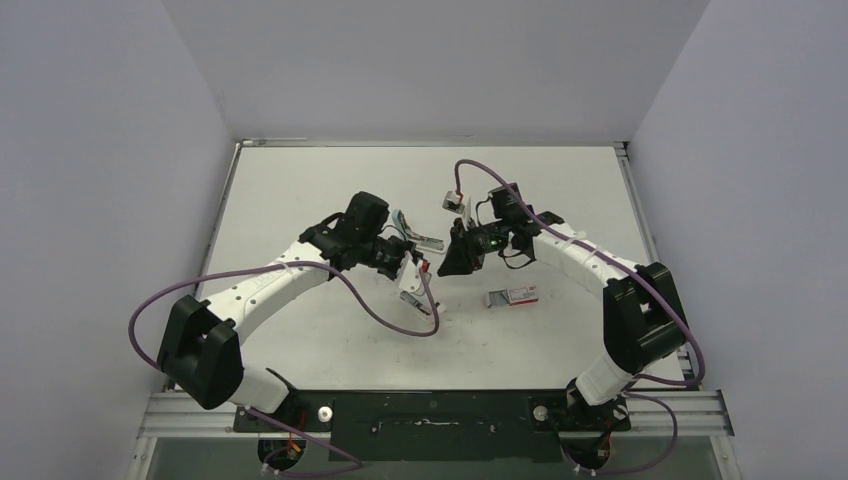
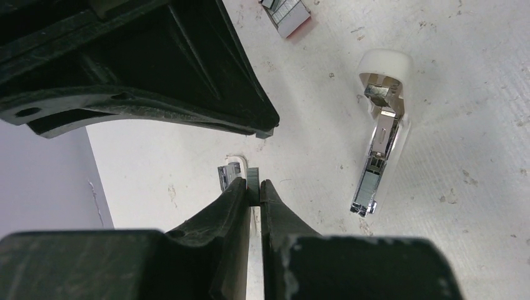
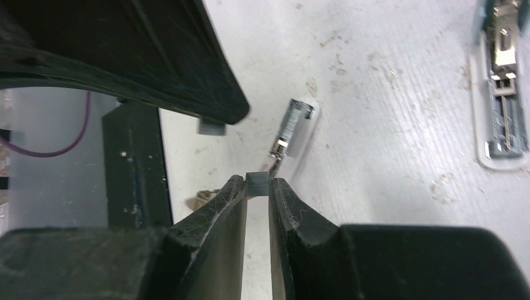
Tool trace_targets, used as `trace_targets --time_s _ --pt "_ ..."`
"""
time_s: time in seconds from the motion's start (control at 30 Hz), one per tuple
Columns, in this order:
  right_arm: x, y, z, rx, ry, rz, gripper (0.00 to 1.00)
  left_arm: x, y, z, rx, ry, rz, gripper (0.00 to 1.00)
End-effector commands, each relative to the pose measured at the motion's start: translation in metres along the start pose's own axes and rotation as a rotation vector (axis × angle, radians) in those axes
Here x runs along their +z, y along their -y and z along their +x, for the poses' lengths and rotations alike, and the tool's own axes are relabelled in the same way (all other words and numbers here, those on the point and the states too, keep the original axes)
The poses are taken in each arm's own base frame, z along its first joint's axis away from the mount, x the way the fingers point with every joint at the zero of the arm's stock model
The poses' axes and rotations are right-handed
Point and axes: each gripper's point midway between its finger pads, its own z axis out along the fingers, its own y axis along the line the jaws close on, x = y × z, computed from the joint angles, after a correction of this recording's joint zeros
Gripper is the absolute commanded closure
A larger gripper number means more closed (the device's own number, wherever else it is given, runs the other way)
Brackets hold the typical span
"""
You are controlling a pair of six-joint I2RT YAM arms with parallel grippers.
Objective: Load the staples into the stapler
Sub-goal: Place the staple at the center of the board.
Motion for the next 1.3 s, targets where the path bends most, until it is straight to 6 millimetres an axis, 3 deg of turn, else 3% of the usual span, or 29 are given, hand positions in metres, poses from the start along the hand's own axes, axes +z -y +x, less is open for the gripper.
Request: trace_targets --time_s 0.0,0.13,0.3,0.47,0.63,0.73,0.83,1.0,1.27 --pt "-0.015 0.035 0.003 -0.109 -0.062 0.206 0.92 -0.008 -0.009 -0.009 -0.040 0.036 -0.053 1.00" --pt "-0.023 0.070 0.037 -0.109 -0.158 0.377 0.88 -0.010 -0.002 -0.008 -0.137 0.071 -0.081 1.00" --pt "-0.026 0.091 0.072 -0.133 -0.261 0.483 0.82 -0.015 0.006 -0.011 -0.295 0.143 -0.100 1.00" --pt "-0.026 0.101 0.091 -0.148 -0.302 0.520 0.74 -0.024 0.012 -0.014 -0.499 0.209 -0.090 1.00" --pt "-0.026 0.101 0.091 -0.161 -0.295 0.520 0.58 -0.034 0.015 -0.015 -0.619 0.235 -0.099 1.00" --pt "-0.028 0.097 0.078 -0.184 -0.263 0.516 0.52 -0.035 0.015 -0.018 -0.627 0.240 -0.099 1.00" --pt "-0.031 0.083 0.049 -0.227 -0.188 0.472 0.50 -0.035 0.012 -0.027 -0.668 0.291 -0.086 1.00" --pt "-0.037 0.033 -0.006 -0.368 -0.042 0.297 0.51 -0.035 0.006 -0.044 -0.816 0.403 -0.029 1.00" --pt "-0.051 -0.030 -0.051 -0.483 0.075 0.132 0.58 -0.043 -0.008 -0.059 -0.931 0.524 -0.006 0.99"
